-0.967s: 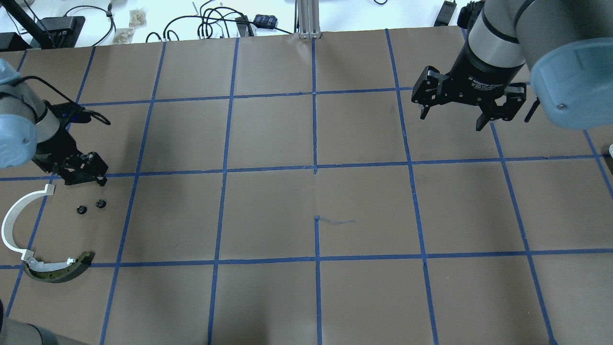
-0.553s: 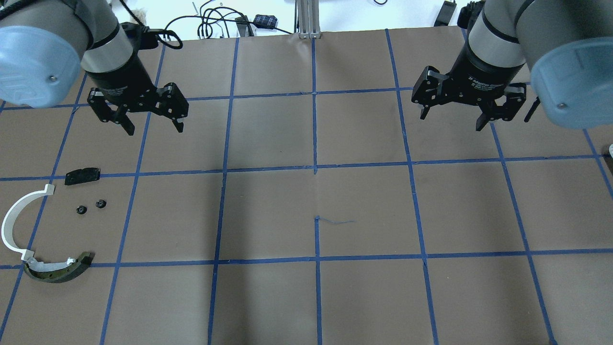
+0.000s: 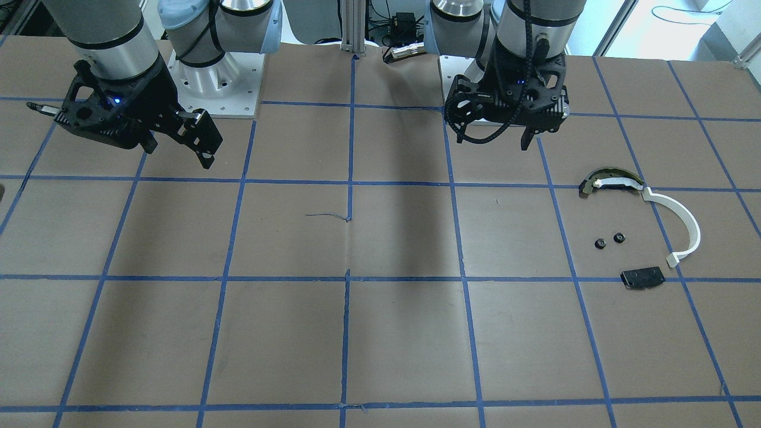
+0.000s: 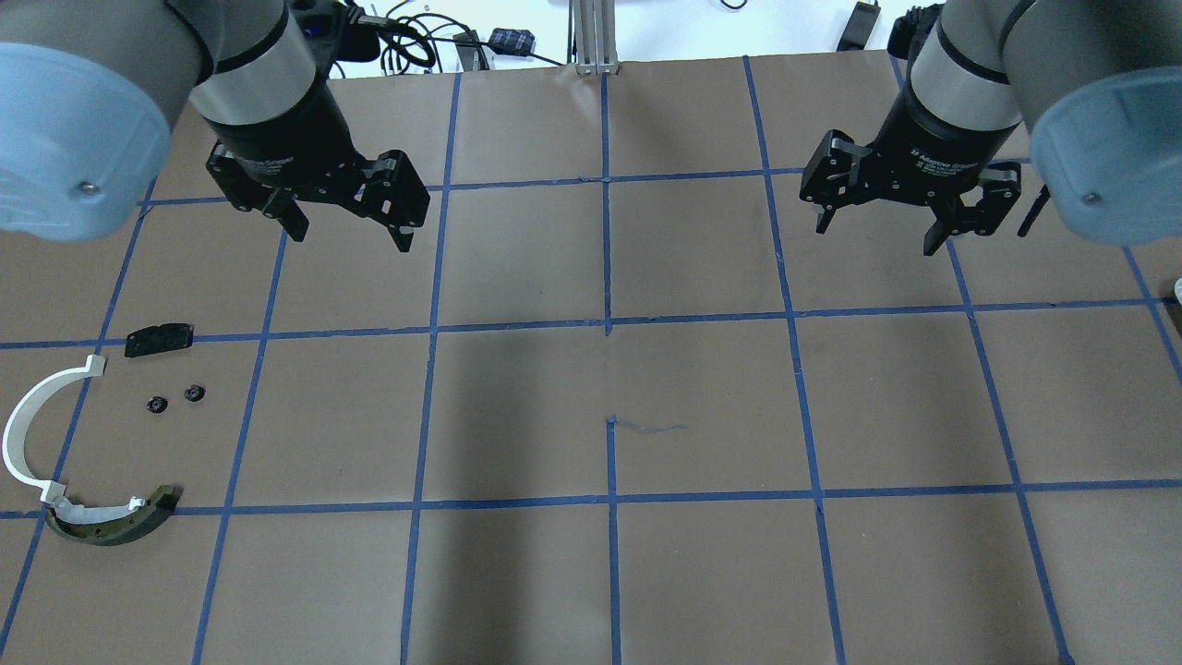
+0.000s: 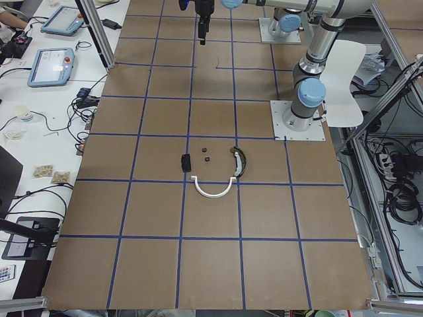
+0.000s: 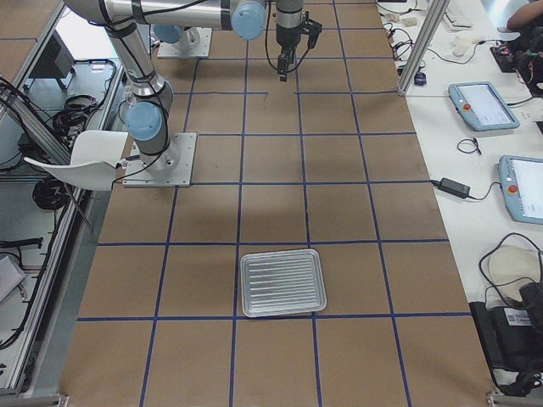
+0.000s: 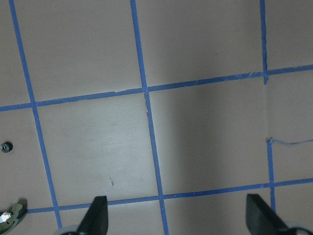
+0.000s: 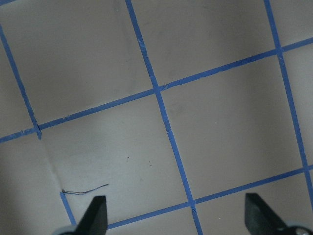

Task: Place bearing gear from tray to pile

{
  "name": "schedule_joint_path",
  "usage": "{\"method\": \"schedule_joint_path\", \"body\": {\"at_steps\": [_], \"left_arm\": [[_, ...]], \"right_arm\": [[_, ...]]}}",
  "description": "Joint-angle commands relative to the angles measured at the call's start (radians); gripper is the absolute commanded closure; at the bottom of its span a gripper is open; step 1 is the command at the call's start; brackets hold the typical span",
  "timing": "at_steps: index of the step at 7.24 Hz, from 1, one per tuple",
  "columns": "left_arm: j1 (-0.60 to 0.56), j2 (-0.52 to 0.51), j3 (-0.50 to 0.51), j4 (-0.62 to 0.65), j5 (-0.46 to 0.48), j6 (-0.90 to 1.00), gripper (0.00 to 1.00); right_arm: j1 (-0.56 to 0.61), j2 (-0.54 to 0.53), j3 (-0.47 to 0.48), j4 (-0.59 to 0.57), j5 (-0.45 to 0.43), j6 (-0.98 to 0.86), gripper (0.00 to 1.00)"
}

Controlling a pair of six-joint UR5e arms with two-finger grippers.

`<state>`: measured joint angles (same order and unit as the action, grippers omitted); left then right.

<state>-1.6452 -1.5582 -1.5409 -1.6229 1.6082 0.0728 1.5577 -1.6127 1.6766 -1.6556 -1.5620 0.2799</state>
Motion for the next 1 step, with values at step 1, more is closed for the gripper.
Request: {"method": "schedule_joint_path", "body": {"at_steps": [1], "left_arm": [[0.062, 0.012, -0.007, -0.067, -0.008, 0.024, 0.0]], "right_arm": [[0.002, 0.0, 0.0, 0.002, -0.003, -0.004, 0.0]]}}
